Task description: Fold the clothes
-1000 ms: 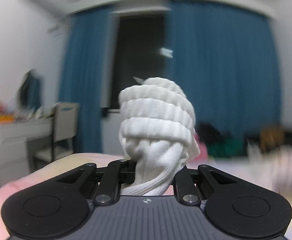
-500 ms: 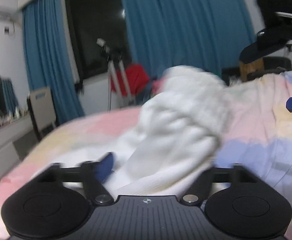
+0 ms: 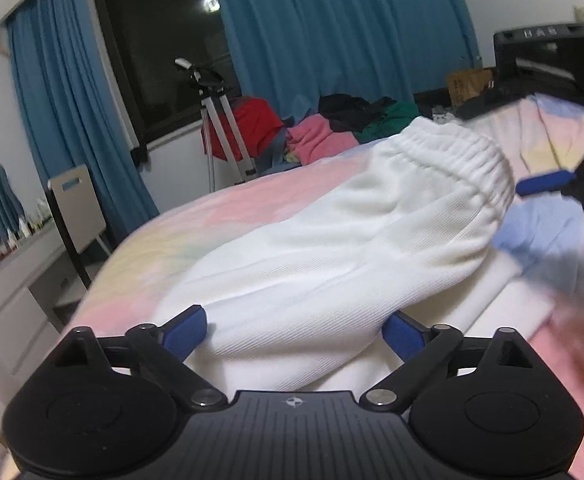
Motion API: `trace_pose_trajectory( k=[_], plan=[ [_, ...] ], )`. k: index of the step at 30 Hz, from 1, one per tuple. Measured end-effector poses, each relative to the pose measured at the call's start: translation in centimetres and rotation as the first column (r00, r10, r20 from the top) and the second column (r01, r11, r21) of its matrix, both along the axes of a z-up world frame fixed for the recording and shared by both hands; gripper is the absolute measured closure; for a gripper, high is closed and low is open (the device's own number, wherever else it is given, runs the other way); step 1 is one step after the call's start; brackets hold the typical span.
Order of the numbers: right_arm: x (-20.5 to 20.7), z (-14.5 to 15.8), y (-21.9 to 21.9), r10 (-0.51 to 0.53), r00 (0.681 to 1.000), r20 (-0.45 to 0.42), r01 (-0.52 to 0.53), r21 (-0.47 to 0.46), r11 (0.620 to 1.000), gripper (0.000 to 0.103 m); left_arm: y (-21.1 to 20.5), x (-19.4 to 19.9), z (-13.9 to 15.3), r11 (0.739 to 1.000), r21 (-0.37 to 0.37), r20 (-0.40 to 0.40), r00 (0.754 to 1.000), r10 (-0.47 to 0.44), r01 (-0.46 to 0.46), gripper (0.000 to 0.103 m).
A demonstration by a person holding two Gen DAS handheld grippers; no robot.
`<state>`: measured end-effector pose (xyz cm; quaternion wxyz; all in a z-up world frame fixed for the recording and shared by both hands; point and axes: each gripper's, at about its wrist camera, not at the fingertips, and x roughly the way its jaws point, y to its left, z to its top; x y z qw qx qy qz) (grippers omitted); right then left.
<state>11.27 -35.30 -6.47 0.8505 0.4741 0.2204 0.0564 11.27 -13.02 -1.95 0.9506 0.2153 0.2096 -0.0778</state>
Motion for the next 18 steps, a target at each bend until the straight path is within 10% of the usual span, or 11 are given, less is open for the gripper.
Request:
trace_pose_trajectory(
  k=[5, 12, 18],
  plan=[
    [-0.6, -0.4, 0.6, 0.032, 0.999, 0.006, -0.032, 0.098, 0.995, 0.018, 3.4, -0.4, -1.1, 0.999, 0.009, -0.043, 0.998, 0.041, -0.041, 0.006],
    [0.2, 0.1, 3.8, 0.012, 0.996, -0.092, -0.023, -0.125, 0.992, 0.017, 6.2, -0.1, -1.9, 0.986, -0.035, -0.093, 0.983, 0.157, -0.161, 0.006],
    [1.8, -0.9, 6.1, 0.022, 0.985, -0.169, -0.073, -0.303, 0.95, 0.016, 10.0, 1.1, -1.4, 0.93, -0.239, -0.162, 0.956, 0.245, -0.279, 0.006]
  ],
)
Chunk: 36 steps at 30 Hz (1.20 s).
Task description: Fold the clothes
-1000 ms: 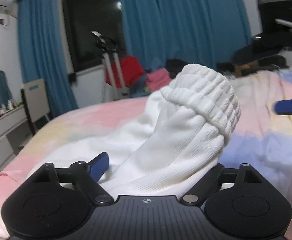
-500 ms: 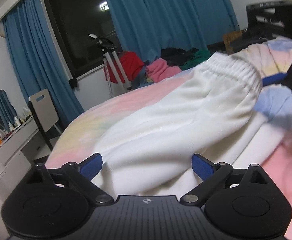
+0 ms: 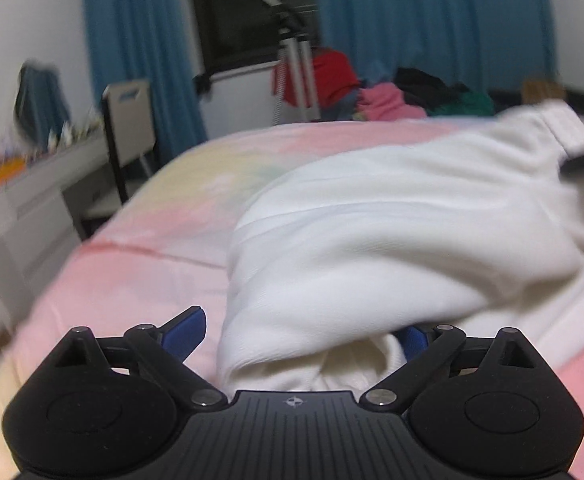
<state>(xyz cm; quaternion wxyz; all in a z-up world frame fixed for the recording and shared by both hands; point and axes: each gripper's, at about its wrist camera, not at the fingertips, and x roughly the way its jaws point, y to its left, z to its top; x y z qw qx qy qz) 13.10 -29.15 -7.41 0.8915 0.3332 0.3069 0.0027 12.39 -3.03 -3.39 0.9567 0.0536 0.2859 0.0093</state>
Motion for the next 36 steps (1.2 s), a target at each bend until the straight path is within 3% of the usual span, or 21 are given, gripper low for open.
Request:
trace_pose_trajectory(
  k=[5, 8, 10, 13, 16, 19, 23, 26, 27, 31, 36],
  plan=[
    [0.5, -1.1, 0.9, 0.021, 0.999, -0.04, -0.023, -0.044, 0.999, 0.018, 2.9, 0.3, 0.4, 0.987, -0.139, -0.007, 0.996, 0.086, -0.086, 0.006],
    [-0.1, -0.8, 0.5, -0.012, 1.0, 0.011, 0.012, -0.009, 1.0, 0.04, 4.1, -0.2, 1.0, 0.981, -0.159, 0.018, 0.993, 0.115, -0.111, 0.006],
    [-0.5, -0.3, 0.4, -0.024, 0.998, 0.051, 0.024, -0.005, 1.0, 0.05, 5.0, -0.5, 1.3, 0.976, -0.181, 0.032, 0.991, 0.132, -0.124, 0.006],
    [-1.3, 1.0, 0.6, -0.014, 0.99, 0.137, 0.017, -0.019, 1.0, 0.052, 6.7, -1.1, 1.7, 0.968, -0.217, 0.029, 0.991, 0.132, -0.123, 0.006],
    [-1.8, 1.3, 0.2, -0.01, 0.989, 0.15, 0.014, -0.03, 0.999, 0.052, 7.1, -1.5, 1.8, 0.969, -0.216, 0.014, 0.992, 0.123, -0.117, 0.006],
    [-1.0, -1.0, -0.6, -0.014, 0.998, 0.067, 0.014, 0.008, 1.0, 0.044, 7.1, -1.6, 1.6, 0.968, -0.218, -0.012, 0.993, 0.12, -0.12, 0.006],
    [-0.5, -2.8, -1.4, -0.021, 1.0, 0.01, 0.02, 0.067, 0.998, 0.016, 7.5, -1.3, 1.1, 0.955, -0.261, -0.059, 0.99, 0.131, -0.142, 0.006],
    [0.1, -3.5, -1.2, 0.022, 1.0, 0.0, -0.022, 0.128, 0.992, 0.016, 7.9, -1.1, 0.9, 0.944, -0.289, -0.09, 0.986, 0.138, -0.159, 0.006],
    [0.5, -3.9, -1.0, 0.047, 0.999, -0.006, -0.045, 0.157, 0.987, 0.012, 8.1, -1.1, 0.8, 0.94, -0.298, -0.098, 0.985, 0.14, -0.164, 0.006],
    [1.6, -4.2, 0.7, 0.106, 0.994, -0.024, -0.104, 0.079, 0.991, 0.0, 7.9, -1.1, 0.7, 0.942, -0.292, -0.098, 0.985, 0.139, -0.162, 0.006],
    [2.3, -4.7, 1.9, 0.123, 0.992, -0.039, -0.122, 0.034, 0.992, 0.001, 7.7, -0.8, 0.5, 0.941, -0.297, -0.126, 0.983, 0.13, -0.163, 0.004]
  ],
)
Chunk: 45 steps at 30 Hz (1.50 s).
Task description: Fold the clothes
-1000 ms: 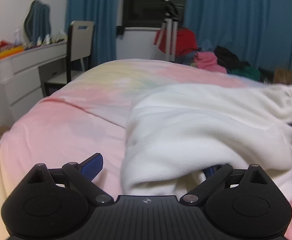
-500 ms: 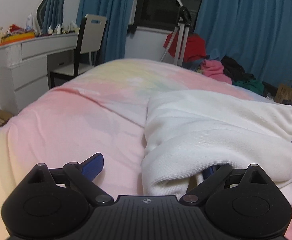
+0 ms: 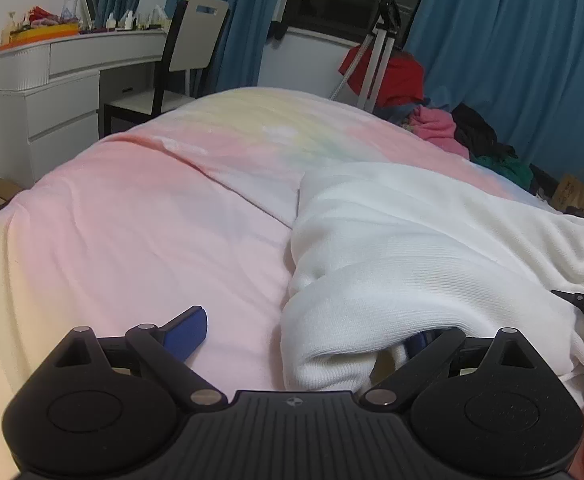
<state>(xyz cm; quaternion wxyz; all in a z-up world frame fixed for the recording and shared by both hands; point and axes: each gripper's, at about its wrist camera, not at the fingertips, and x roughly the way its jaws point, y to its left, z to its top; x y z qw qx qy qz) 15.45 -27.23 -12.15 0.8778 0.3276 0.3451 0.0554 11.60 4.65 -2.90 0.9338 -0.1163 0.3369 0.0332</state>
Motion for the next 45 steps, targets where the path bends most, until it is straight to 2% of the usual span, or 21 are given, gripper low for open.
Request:
trace_pose_trajectory(
  k=[2, 4, 7, 8, 12, 14, 16, 20, 24, 25, 28, 30, 31, 36, 39, 40, 45],
  plan=[
    [-0.1, 0.5, 0.3, -0.003, 1.0, -0.001, 0.003, -0.02, 1.0, 0.011, 0.2, 0.5, -0.3, 1.0, -0.023, -0.032, 0.999, -0.009, 0.008, 0.004],
    [-0.4, 1.3, 0.6, -0.002, 1.0, 0.002, 0.002, -0.046, 0.999, 0.033, 0.0, 0.5, 0.0, 0.999, -0.028, -0.044, 0.999, -0.023, 0.022, 0.004],
    [-1.0, 2.7, 0.9, -0.013, 0.999, 0.031, 0.015, -0.059, 0.998, 0.052, -0.1, 0.0, 0.8, 0.998, -0.042, -0.061, 0.997, -0.056, 0.053, 0.008],
    [-1.2, 3.2, 0.8, -0.024, 0.999, 0.045, 0.026, -0.051, 0.998, 0.057, 0.1, -0.2, 1.1, 0.996, -0.06, -0.068, 0.995, -0.069, 0.065, 0.008],
    [-1.9, 4.7, 0.4, -0.061, 0.994, 0.093, 0.064, -0.029, 0.998, 0.062, 1.4, -1.7, 2.9, 0.975, -0.184, -0.027, 0.991, -0.13, 0.123, 0.006],
    [-1.9, 5.1, 0.8, -0.066, 0.992, 0.103, 0.071, -0.04, 0.997, 0.062, 2.4, -2.1, 3.5, 0.951, -0.273, 0.011, 0.989, -0.145, 0.143, 0.002],
    [-1.8, 5.0, 1.0, -0.069, 0.992, 0.107, 0.076, -0.057, 0.995, 0.062, 3.5, -1.7, 3.4, 0.916, -0.376, 0.041, 0.99, -0.135, 0.14, 0.0],
    [-2.0, 4.5, 0.6, -0.07, 0.992, 0.108, 0.08, -0.086, 0.993, 0.062, 4.9, 1.3, 1.4, 0.854, -0.516, -0.037, 0.994, -0.099, 0.066, 0.0],
    [-1.8, 4.1, 0.3, -0.074, 0.992, 0.102, 0.083, -0.088, 0.993, 0.062, 5.9, 3.8, -1.8, 0.753, -0.658, -0.127, 0.987, -0.094, -0.013, 0.001],
    [-1.7, 3.9, 0.2, -0.075, 0.992, 0.099, 0.084, -0.088, 0.993, 0.062, 5.9, 4.1, -2.2, 0.739, -0.673, -0.133, 0.987, -0.093, -0.02, 0.002],
    [-1.5, 3.4, 0.0, -0.084, 0.993, 0.083, 0.091, -0.077, 0.993, 0.062, 5.5, 4.6, -2.3, 0.74, -0.672, -0.11, 0.985, -0.132, 0.024, 0.005],
    [-1.3, 3.3, -0.1, -0.091, 0.993, 0.078, 0.096, -0.067, 0.993, 0.062, 5.1, 4.8, -2.4, 0.746, -0.664, -0.103, 0.982, -0.159, 0.051, 0.012],
    [-1.3, 3.3, -0.1, -0.093, 0.993, 0.077, 0.099, -0.068, 0.993, 0.062, 5.1, 4.7, -2.3, 0.755, -0.654, -0.098, 0.982, -0.161, 0.058, 0.014],
    [-1.8, 3.9, 0.3, -0.104, 0.991, 0.088, 0.11, -0.067, 0.992, 0.062, 5.0, 4.5, -1.6, 0.793, -0.604, -0.088, 0.983, -0.163, 0.078, 0.043],
    [-2.9, 5.1, 0.9, -0.091, 0.988, 0.128, 0.102, -0.083, 0.991, 0.065, 5.0, 3.8, -0.5, 0.812, -0.575, -0.052, 0.986, -0.161, 0.102, 0.049],
    [-3.5, 5.6, 0.9, -0.09, 0.986, 0.139, 0.102, -0.08, 0.992, 0.065, 5.0, 3.4, 0.0, 0.814, -0.569, -0.032, 0.987, -0.159, 0.113, 0.051],
    [-6.7, 8.0, 0.2, -0.115, 0.973, 0.2, 0.125, -0.037, 0.991, 0.066, 4.5, 1.2, 3.3, 0.793, -0.579, 0.069, 0.98, -0.185, 0.19, 0.054]
  ],
)
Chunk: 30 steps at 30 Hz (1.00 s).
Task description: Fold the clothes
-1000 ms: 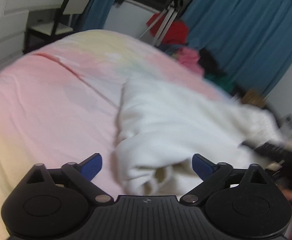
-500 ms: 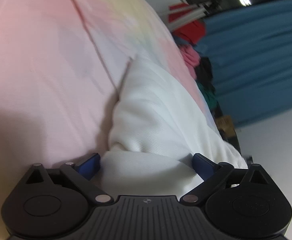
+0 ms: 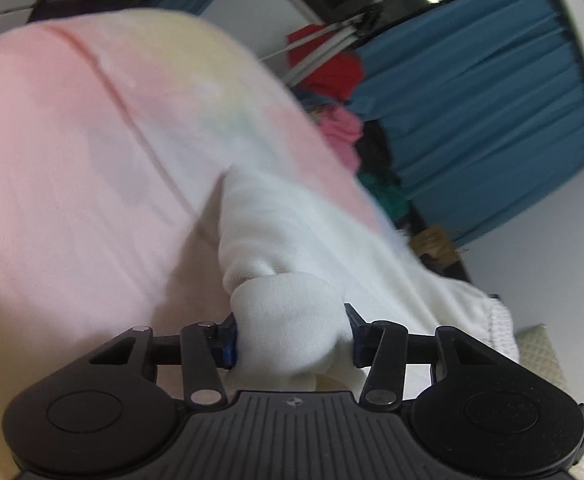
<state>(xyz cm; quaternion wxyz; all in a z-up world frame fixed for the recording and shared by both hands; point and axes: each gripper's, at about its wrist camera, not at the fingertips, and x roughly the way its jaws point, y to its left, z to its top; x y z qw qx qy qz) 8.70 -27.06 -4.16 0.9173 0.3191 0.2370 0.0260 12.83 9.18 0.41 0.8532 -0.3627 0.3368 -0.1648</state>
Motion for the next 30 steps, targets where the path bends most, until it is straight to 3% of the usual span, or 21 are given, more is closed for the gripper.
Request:
trace_pose_trajectory(
  k=[5, 8, 12, 17, 24, 27, 30],
  plan=[
    [-2.3, 2.7, -2.7, -0.047, 0.997, 0.057, 0.043, 0.073, 0.996, 0.067, -3.5, -1.3, 4.0, 1.0, 0.014, 0.114, 0.994, -0.006, 0.005, 0.056],
    [-2.3, 4.9, -5.3, -0.07, 0.994, 0.086, 0.062, 0.088, 0.994, 0.067, -6.9, 0.2, 6.3, 1.0, 0.015, 0.158, 0.987, -0.022, 0.02, 0.056],
    [-0.6, 7.3, -10.6, -0.124, 0.985, 0.122, 0.113, 0.09, 0.989, 0.067, -13.9, 4.7, 9.0, 1.0, 0.022, 0.208, 0.978, -0.013, 0.008, 0.056],
    [4.3, 8.1, -19.5, -0.225, 0.968, 0.112, 0.213, 0.107, 0.971, 0.067, -24.5, 14.2, 10.5, 0.996, 0.059, 0.248, 0.965, -0.081, 0.068, 0.056],
    [12.7, 5.6, -31.2, -0.364, 0.93, 0.056, 0.358, 0.102, 0.928, 0.067, -37.8, 27.4, 7.1, 0.973, 0.105, 0.199, 0.954, -0.222, 0.204, 0.056],
    [14.8, 2.4, -34.1, -0.407, 0.912, 0.052, 0.402, 0.089, 0.911, 0.067, -41.5, 30.7, 3.6, 0.952, 0.139, 0.186, 0.937, -0.295, 0.272, 0.056],
    [15.3, -2.3, -34.6, -0.442, 0.895, 0.062, 0.438, 0.065, 0.897, 0.067, -42.7, 32.2, -0.3, 0.926, 0.198, 0.181, 0.917, -0.356, 0.321, 0.056]
  ],
)
